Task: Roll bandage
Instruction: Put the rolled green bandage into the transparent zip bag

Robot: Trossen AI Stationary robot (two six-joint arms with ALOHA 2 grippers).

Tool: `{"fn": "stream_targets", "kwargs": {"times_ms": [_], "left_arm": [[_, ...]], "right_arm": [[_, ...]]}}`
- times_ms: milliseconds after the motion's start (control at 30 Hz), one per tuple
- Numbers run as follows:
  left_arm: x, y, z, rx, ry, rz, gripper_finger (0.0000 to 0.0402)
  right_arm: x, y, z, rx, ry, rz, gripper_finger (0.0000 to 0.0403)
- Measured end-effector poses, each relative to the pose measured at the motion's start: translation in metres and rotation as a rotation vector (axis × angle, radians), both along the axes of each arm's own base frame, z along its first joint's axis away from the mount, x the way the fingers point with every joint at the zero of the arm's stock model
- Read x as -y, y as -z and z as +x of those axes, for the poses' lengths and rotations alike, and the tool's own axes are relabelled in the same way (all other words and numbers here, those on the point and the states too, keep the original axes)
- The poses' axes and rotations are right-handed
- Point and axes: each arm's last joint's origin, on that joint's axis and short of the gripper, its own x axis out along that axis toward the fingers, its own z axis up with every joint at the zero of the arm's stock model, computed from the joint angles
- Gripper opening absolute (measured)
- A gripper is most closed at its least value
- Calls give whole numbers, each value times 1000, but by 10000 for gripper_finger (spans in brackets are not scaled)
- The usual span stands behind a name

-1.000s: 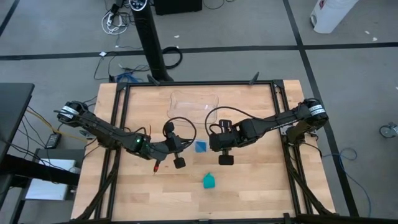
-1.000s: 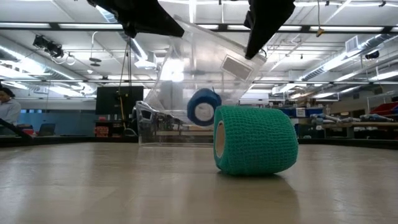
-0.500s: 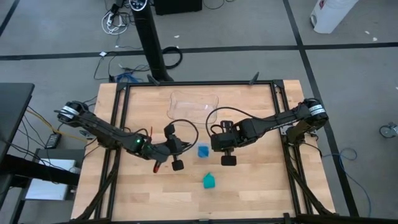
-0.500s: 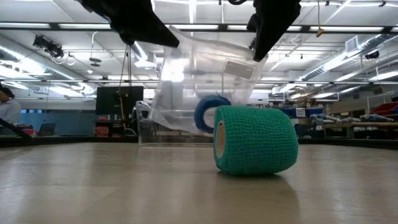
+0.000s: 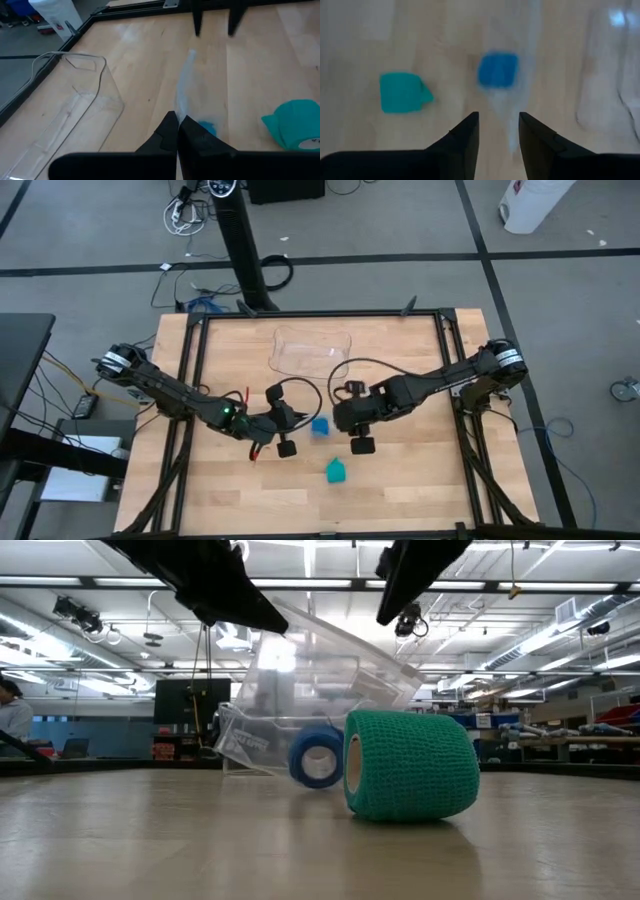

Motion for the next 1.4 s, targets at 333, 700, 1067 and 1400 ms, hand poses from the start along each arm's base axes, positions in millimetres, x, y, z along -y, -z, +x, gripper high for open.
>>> {"fn": "stream_targets", "kwargs": {"times_ms": [333,700,1067,1400], "left_arm": [[2,1,-1,-7,8,5,5],[2,0,0,3,11,3,5],[3,-1,0,-7,71,20,5],[4,-3,1,19,65,-4,78]], "right_arm": [[-9,22,5,115,-34,-141,112],[-2,37,9,179,-27,-180,112],[-1,55,12,239,-273,-242,116],[13,53,21,306,-315,-169,108]]}}
